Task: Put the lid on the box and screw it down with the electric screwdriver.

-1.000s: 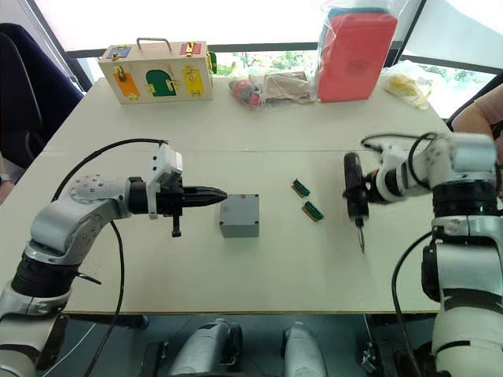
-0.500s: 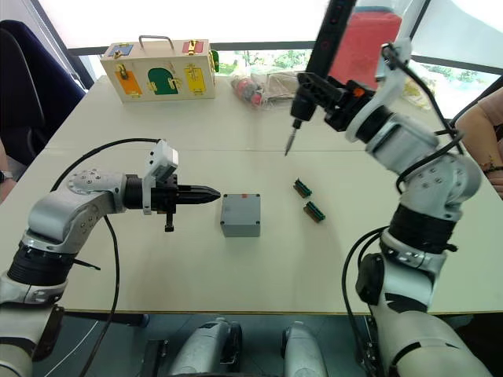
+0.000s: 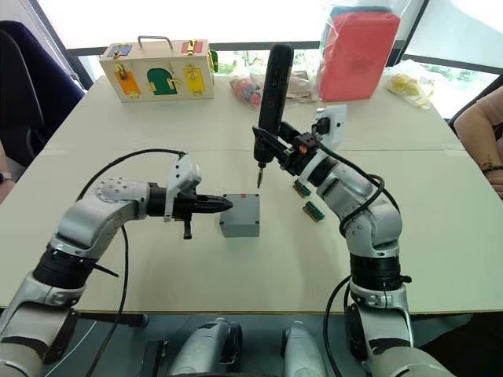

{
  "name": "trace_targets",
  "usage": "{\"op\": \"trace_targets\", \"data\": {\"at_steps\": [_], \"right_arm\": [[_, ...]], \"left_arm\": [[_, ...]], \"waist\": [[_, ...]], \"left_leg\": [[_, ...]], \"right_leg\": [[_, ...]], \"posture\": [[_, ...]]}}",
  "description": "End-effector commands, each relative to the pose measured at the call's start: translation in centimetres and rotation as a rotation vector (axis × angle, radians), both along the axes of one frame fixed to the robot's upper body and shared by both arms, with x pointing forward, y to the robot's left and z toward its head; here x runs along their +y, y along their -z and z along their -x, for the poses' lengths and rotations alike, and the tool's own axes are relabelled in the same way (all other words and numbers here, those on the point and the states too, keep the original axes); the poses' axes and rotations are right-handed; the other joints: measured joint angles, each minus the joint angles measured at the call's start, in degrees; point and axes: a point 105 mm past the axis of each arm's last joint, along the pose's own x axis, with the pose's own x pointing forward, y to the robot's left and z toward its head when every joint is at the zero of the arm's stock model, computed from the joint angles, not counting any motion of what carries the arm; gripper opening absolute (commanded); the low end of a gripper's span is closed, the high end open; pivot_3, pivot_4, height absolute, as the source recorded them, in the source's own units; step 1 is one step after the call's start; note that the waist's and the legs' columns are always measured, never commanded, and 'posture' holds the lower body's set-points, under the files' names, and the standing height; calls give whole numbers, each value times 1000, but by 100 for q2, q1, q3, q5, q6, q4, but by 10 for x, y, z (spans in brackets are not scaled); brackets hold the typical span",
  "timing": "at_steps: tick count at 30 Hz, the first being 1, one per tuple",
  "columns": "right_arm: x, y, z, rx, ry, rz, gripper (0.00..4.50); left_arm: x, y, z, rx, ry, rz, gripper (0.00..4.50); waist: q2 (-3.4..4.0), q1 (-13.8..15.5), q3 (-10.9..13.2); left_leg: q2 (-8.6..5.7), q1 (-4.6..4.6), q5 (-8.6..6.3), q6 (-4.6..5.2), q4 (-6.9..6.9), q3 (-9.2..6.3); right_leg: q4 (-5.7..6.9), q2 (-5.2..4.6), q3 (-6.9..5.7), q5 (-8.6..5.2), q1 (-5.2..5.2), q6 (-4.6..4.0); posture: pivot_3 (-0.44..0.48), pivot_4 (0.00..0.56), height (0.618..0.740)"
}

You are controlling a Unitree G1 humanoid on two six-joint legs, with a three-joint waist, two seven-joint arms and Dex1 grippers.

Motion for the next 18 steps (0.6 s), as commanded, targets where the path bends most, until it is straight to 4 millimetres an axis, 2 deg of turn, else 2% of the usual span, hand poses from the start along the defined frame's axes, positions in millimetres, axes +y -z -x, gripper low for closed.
{"op": "trace_targets", "data": {"at_steps": [1,13,18], "right_arm": [[3,-20,8,-115,-15,-5,1929],[6,-1,9,-103,0,40,1929],[2,7,5,-103,32,61,1929]], "left_arm": [[-3,-7,-1,-53,20,-17,0],[-6,4,3,-51,34,-55,0],[-11,8,5,-48,52,-60,0]], "waist": [[0,-7,0],[0,5,0],[-1,10,-1]], "left_leg": [[0,0,0,0,0,0],[0,1,1,-1,0,-1],[0,3,1,-1,0,-1]], "right_leg": [[0,0,0,0,0,0],[1,1,0,0,1,0],[0,1,0,0,4,0]], "posture": [[0,150,740],[0,150,740],[0,150,740]]}}
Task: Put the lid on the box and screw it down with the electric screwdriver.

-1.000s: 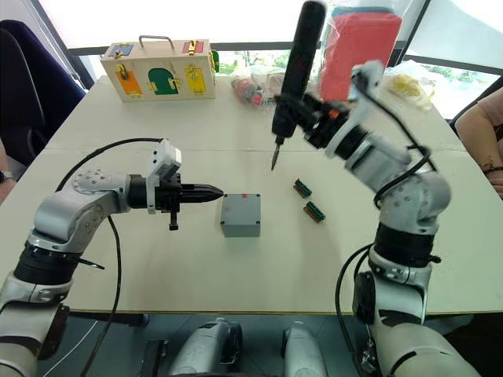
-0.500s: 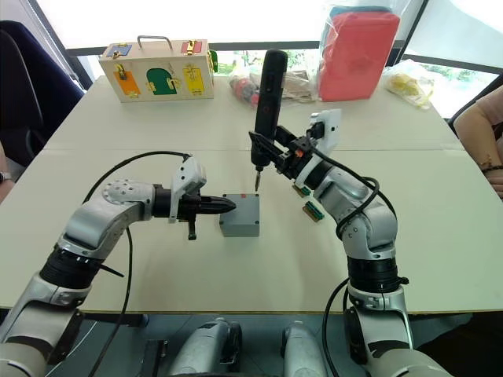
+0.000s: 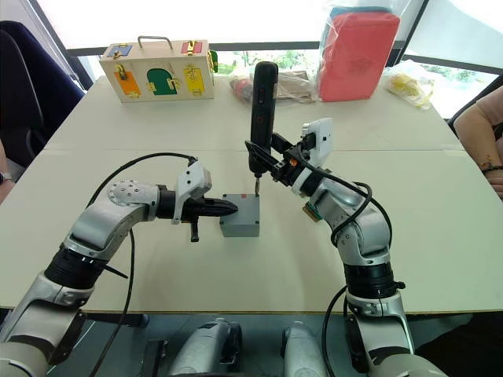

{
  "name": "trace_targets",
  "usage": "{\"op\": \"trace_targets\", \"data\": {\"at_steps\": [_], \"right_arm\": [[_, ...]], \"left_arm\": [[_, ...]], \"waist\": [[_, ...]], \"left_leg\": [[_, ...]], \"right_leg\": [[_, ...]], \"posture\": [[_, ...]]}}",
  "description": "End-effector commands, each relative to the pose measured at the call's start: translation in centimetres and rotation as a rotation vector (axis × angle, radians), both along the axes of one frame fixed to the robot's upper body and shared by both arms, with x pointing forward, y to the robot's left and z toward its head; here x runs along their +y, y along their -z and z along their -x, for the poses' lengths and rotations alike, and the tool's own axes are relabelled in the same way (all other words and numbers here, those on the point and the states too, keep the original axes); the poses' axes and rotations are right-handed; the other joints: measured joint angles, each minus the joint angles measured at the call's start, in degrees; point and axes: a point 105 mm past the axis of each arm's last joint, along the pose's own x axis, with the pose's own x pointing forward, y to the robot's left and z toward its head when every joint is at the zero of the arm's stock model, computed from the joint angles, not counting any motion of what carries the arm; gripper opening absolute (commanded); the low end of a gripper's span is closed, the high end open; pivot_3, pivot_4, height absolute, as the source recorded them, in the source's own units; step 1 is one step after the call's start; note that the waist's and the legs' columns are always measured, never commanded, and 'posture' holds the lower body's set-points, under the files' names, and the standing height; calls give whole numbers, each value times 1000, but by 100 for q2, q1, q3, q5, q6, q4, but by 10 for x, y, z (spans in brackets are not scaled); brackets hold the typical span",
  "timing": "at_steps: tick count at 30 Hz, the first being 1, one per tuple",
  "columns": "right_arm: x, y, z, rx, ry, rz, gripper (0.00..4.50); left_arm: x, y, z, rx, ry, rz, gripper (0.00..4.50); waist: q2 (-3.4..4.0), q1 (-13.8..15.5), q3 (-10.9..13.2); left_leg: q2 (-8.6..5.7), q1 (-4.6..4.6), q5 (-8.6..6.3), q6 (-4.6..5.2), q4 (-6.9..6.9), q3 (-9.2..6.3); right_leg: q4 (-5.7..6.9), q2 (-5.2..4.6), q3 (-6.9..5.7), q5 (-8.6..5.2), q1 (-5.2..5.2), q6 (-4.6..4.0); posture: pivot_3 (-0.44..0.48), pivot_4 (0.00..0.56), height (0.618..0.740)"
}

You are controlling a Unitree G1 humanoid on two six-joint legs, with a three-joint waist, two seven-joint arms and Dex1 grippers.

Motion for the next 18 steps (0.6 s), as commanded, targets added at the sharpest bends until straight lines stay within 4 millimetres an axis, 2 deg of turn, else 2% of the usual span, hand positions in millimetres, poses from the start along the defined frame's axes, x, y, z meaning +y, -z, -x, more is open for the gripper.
{"op": "trace_targets", "data": {"at_steps": [1,7,10,11,18], "right_arm": [[-1,-5,2,-60,14,22,1929],[-5,3,2,-53,39,40,1929],[-4,10,5,-42,33,50,1929],[-3,12,5,-36,33,47,1929],[-4,28,6,-10,58,60,1929]], "left_arm": [[-7,2,5,-9,35,-16,0],[-8,12,10,0,61,-46,0],[-8,14,11,3,64,-53,0],[-8,14,12,4,65,-53,0],[-7,16,11,17,46,-46,0]], "waist": [[1,0,0],[0,9,-5],[0,17,-5],[-1,21,-5],[-1,26,-20]], "left_leg": [[0,0,0,0,0,0],[0,18,0,0,0,0],[0,68,-5,7,-7,-1],[0,86,-25,41,-9,-1],[0,91,-27,43,-9,-2]], "right_leg": [[0,0,0,0,0,0],[-3,0,0,0,20,0],[-11,0,-1,-2,70,-1],[-12,0,-1,-5,87,-3],[-11,-1,1,-5,90,-4]], "posture": [[0,150,740],[0,150,740],[0,150,740],[0,150,740],[0,150,740]]}}
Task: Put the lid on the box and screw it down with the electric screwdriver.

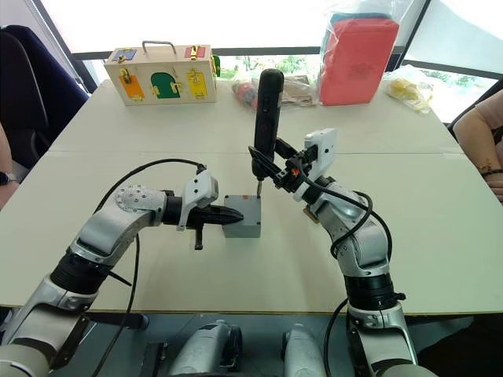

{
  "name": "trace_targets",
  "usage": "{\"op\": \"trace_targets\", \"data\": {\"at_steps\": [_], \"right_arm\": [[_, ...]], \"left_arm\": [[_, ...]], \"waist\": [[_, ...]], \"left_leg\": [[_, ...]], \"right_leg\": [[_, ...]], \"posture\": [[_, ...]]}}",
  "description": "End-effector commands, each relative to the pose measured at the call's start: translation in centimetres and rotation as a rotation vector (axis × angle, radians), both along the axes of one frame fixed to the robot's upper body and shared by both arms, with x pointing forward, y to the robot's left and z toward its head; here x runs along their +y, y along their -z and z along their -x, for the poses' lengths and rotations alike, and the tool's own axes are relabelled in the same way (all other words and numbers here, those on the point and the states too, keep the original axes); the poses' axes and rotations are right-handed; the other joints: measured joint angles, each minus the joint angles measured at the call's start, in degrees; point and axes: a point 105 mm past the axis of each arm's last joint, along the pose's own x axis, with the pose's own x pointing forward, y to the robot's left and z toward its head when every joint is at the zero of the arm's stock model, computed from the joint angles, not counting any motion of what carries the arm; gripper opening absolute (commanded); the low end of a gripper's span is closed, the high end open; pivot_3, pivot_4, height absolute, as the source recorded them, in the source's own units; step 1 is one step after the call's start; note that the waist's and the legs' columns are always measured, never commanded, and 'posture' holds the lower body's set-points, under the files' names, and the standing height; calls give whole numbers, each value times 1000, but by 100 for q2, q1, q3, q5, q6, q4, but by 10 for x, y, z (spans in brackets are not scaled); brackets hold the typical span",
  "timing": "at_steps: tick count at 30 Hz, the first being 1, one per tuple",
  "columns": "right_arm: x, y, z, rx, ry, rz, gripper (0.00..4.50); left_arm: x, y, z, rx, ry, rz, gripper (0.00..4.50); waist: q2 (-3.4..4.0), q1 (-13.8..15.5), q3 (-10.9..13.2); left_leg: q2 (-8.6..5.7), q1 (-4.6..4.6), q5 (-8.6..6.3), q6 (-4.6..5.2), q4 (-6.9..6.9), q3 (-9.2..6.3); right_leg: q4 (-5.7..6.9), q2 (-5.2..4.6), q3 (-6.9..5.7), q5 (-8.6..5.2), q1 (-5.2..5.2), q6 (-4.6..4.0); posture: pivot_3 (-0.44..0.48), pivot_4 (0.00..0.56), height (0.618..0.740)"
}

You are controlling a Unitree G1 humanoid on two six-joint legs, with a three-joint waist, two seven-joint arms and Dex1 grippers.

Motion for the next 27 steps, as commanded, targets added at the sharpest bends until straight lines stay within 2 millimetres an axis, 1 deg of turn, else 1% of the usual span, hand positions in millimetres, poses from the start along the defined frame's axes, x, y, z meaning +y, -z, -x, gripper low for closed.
{"op": "trace_targets", "data": {"at_steps": [1,8,12,16,22,25,27], "right_arm": [[-2,16,-1,46,24,27,1929],[-15,10,-11,46,76,2,1929],[-13,11,-10,44,66,19,1929],[-7,17,-7,44,51,48,1929],[-10,27,-11,89,83,43,1929],[-8,37,-11,94,83,107,1929],[-6,42,-11,101,81,118,1929]], "left_arm": [[1,7,1,21,-16,-17,0],[4,9,-1,26,-34,-18,0],[5,11,-1,29,-37,-18,0],[5,12,0,31,-39,-18,0],[4,13,1,31,-39,-21,0],[5,13,0,30,-42,-23,0],[6,13,0,29,-45,-24,0]], "waist": [[-3,-1,-6],[-4,9,-8],[-5,13,-9],[-5,12,-14],[-9,11,-38],[-8,12,-44],[-9,9,-50]], "left_leg": [[0,0,0,0,0,0],[0,5,0,0,0,-1],[0,5,0,1,0,-1],[0,8,-1,1,0,-1],[0,9,-1,2,0,-1],[0,10,-1,2,0,-2],[0,16,-2,2,-1,-2]], "right_leg": [[0,0,0,0,1,0],[0,0,0,0,5,-1],[0,-1,0,0,7,-1],[0,-1,0,0,8,-1],[-1,-1,0,-1,9,-1],[-2,-1,0,-1,11,-2],[-4,-1,0,-2,15,-4]], "posture": [[0,150,740],[0,150,740],[0,150,740],[0,150,740],[0,150,740],[0,150,740],[0,150,740]]}}
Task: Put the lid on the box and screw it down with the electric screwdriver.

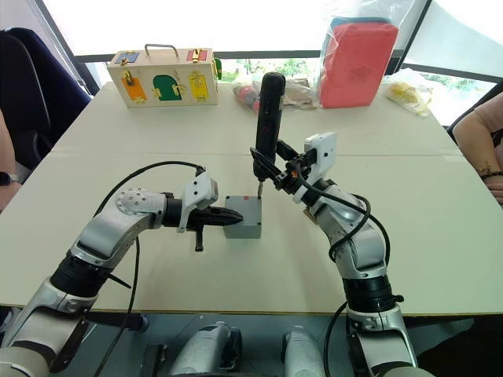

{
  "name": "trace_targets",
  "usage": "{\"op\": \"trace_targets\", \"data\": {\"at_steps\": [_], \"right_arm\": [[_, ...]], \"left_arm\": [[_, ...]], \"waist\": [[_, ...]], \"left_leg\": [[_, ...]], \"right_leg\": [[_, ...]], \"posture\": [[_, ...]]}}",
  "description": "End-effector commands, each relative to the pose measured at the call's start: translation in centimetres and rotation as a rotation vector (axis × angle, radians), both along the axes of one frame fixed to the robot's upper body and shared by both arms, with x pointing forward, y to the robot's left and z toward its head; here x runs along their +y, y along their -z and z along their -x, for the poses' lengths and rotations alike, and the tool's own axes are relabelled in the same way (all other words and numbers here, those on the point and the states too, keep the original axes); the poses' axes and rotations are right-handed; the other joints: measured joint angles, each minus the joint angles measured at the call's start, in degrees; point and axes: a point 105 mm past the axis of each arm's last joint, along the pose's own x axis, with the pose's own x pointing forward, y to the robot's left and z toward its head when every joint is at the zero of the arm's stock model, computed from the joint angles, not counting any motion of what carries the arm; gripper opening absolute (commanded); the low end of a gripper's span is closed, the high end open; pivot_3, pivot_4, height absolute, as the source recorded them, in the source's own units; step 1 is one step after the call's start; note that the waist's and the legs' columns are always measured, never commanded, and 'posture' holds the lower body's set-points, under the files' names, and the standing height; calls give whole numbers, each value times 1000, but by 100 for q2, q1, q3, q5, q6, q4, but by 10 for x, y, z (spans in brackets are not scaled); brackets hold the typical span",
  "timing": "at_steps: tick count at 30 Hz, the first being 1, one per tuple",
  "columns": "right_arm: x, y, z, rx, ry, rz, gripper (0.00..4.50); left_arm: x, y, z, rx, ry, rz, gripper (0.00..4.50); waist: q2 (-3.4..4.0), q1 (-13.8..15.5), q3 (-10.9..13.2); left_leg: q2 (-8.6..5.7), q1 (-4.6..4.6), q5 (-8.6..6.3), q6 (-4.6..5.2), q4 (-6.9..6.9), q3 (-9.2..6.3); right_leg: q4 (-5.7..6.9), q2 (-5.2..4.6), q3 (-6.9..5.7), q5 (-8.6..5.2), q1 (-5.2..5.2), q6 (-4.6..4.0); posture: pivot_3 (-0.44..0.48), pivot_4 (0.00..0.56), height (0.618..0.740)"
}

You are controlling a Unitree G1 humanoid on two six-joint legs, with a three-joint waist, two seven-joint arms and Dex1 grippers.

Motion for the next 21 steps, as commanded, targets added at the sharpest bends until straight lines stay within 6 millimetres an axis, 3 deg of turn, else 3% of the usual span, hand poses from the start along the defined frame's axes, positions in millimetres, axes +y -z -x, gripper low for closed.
{"op": "trace_targets", "data": {"at_steps": [1,7,21], "right_arm": [[-5,37,-6,110,46,87,1929],[-4,45,-6,122,53,82,1929],[6,73,9,161,23,146,1929]], "left_arm": [[4,9,0,23,-21,-27,0],[5,11,-1,26,-28,-24,0],[7,13,-2,33,-34,-27,0]], "waist": [[0,1,-3],[-2,2,-5],[-7,-5,-88]], "left_leg": [[0,8,-1,2,-1,0],[0,80,-15,13,-15,-1],[-2,85,-25,8,-24,-5]], "right_leg": [[-2,0,0,-2,7,-3],[-24,-7,0,-17,63,-17],[-27,-47,-9,-35,56,-49]], "posture": [[0,150,740],[0,150,740],[0,150,740]]}}
